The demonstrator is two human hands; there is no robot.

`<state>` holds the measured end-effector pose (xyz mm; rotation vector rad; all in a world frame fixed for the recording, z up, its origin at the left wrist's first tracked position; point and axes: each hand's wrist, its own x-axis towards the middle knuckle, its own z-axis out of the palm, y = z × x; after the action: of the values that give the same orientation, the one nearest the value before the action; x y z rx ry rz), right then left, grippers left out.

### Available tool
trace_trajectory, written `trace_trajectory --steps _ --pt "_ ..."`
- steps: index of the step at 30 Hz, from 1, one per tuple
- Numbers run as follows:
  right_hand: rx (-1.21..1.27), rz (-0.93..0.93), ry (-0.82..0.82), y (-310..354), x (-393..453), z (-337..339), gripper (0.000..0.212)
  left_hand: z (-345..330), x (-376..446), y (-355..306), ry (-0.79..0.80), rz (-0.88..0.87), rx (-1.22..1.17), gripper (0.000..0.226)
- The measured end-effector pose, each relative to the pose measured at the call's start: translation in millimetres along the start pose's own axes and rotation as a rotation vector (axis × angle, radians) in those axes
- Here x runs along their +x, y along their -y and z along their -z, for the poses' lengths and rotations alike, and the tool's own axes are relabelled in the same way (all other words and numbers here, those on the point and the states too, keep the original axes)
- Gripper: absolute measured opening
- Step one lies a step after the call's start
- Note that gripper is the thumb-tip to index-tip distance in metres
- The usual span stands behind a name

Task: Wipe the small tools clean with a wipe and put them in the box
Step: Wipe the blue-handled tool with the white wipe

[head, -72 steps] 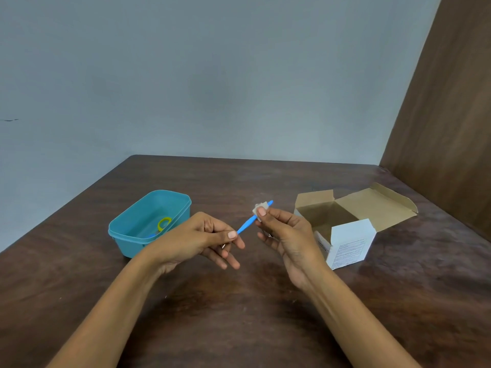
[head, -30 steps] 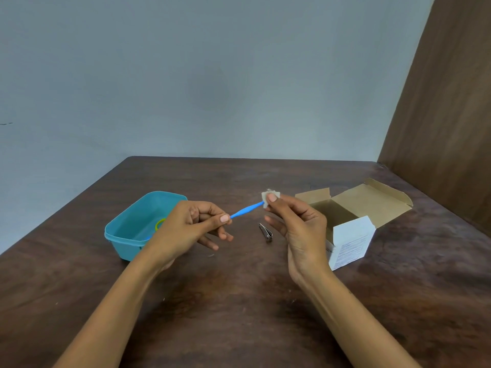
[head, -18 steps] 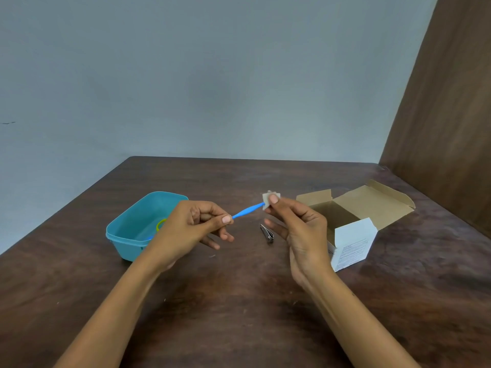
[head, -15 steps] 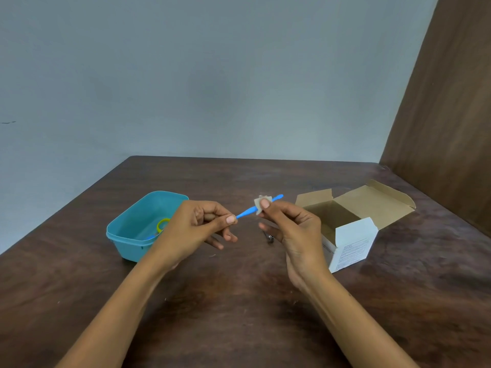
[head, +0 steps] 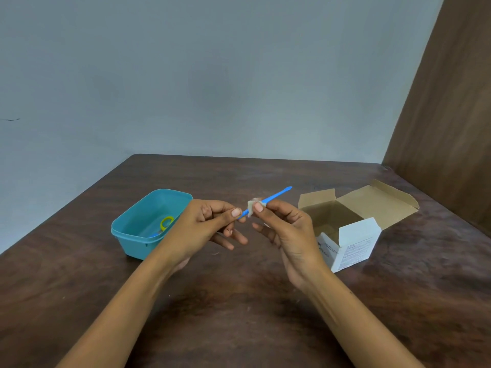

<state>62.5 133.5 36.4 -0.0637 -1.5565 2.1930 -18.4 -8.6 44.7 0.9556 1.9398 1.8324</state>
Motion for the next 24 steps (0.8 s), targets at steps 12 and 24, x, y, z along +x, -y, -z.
trace_trajectory --steps 12,24 --pt "0.082 0.006 -0.008 -0.5 3.3 4.4 0.015 3.7 -1.4 -0.5 0.031 0.095 -0.059 0.02" --pt "0.038 0.037 0.023 0.1 2.1 2.5 0.011 0.4 -0.9 -1.0 -0.002 0.066 -0.057 0.02"
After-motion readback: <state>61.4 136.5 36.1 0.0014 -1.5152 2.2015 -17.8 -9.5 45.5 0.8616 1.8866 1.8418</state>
